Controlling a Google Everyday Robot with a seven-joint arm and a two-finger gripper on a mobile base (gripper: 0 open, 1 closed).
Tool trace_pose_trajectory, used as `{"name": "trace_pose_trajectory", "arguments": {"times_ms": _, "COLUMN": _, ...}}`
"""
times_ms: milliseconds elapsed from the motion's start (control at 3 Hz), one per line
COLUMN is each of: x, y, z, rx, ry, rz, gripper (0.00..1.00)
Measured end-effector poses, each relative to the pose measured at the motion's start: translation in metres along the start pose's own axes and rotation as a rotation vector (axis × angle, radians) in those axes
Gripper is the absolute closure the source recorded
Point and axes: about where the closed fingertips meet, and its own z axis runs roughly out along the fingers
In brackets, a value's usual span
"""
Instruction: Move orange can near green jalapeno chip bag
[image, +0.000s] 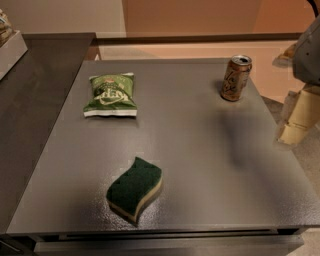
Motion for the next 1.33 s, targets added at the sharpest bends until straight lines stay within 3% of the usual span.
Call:
{"name": "trace_pose_trajectory", "arguments": {"times_ms": 333, "x": -0.001, "y": -0.003, "z": -0.002, "rx": 0.007, "ry": -0.007, "rz": 0.006, "gripper": 0.0}}
{"name": "trace_pose_trajectory", "arguments": {"times_ms": 667, "x": 0.0, "y": -0.02, "z": 0.006, "rx": 0.033, "ry": -0.036, "rz": 0.061, "gripper": 0.0}}
{"name": "trace_pose_trajectory", "arguments": {"times_ms": 1333, "x": 0.006, "y": -0.077, "z": 0.034, "rx": 0.1, "ry": -0.145, "rz": 0.19, "gripper": 0.0}}
